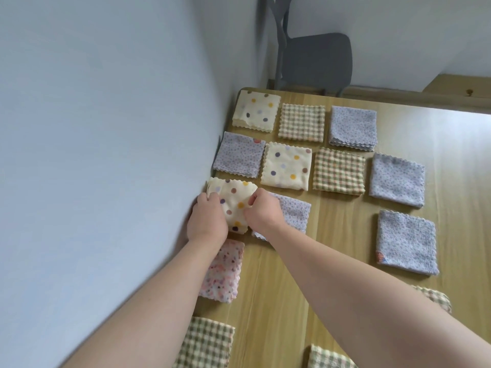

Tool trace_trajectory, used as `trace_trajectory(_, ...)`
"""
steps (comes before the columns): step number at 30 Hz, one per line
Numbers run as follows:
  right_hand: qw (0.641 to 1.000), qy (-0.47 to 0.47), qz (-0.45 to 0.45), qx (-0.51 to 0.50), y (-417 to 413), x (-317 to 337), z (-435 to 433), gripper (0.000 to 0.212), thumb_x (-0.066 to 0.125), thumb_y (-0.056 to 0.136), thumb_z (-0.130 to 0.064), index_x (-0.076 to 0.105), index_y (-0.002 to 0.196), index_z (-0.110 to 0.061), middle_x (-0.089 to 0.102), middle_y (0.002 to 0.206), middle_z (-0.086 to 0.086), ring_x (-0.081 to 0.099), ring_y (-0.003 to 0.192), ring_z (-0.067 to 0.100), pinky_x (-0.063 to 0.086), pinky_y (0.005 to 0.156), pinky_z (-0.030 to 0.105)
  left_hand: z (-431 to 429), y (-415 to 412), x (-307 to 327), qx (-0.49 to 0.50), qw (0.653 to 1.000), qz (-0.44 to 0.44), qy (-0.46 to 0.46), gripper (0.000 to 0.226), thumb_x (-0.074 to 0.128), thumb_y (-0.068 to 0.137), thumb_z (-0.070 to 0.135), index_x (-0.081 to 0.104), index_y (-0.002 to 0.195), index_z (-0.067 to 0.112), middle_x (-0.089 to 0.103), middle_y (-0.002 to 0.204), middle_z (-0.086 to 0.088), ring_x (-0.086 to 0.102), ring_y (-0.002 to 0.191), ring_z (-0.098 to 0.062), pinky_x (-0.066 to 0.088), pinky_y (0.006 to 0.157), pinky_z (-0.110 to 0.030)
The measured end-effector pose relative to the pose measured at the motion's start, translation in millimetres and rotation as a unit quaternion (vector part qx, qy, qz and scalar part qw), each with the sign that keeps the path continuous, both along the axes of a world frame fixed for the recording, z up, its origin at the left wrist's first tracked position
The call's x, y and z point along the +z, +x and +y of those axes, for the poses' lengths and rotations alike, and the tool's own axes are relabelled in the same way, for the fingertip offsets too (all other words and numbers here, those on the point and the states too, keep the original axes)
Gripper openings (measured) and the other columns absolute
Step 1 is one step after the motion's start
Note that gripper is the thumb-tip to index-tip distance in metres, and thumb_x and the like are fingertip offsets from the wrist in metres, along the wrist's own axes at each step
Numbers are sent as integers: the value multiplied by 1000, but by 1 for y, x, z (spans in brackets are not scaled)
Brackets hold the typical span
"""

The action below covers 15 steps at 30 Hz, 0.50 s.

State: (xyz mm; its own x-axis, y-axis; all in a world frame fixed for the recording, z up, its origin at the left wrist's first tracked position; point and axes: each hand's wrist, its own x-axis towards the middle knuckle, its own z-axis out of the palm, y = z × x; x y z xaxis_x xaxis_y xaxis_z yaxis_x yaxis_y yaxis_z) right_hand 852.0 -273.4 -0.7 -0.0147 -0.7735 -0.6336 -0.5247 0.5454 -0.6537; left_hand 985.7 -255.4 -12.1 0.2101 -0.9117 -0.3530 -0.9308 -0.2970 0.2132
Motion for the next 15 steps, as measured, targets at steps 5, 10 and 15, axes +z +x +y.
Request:
trace_trajectory(5, 998, 50, 25, -26, 11, -2, -6, 41, 55, 90, -8, 40, 129, -6, 57, 115, 12, 56, 90, 25, 48, 66, 34, -4, 1, -9, 6, 1000, 7, -1, 37, 39, 100, 9, 49, 135, 15, 48, 132, -11, 56, 114, -33, 49, 95, -45)
trace_trajectory(10, 990, 101, -13, -93, 21, -7, -11, 55, 57, 92, -5, 30, 139, -7, 50, 107, 8, 54, 92, 24, 45, 63, 31, -7, 1, -11, 19, 999, 26, 1, 34, 45, 101, 11, 49, 134, 14, 49, 131, -13, 58, 113, -34, 48, 96, -45)
trace_trajectory(15, 977, 124, -54, -167, 25, -11, -8, 53, 62, 89, -4, 34, 134, -9, 53, 132, 11, 59, 108, 28, 55, 77, 37, -8, 2, -11, 25, 999, 24, -5, 30, 44, 101, 12, 51, 131, 13, 50, 132, -13, 58, 113, -33, 47, 95, -42)
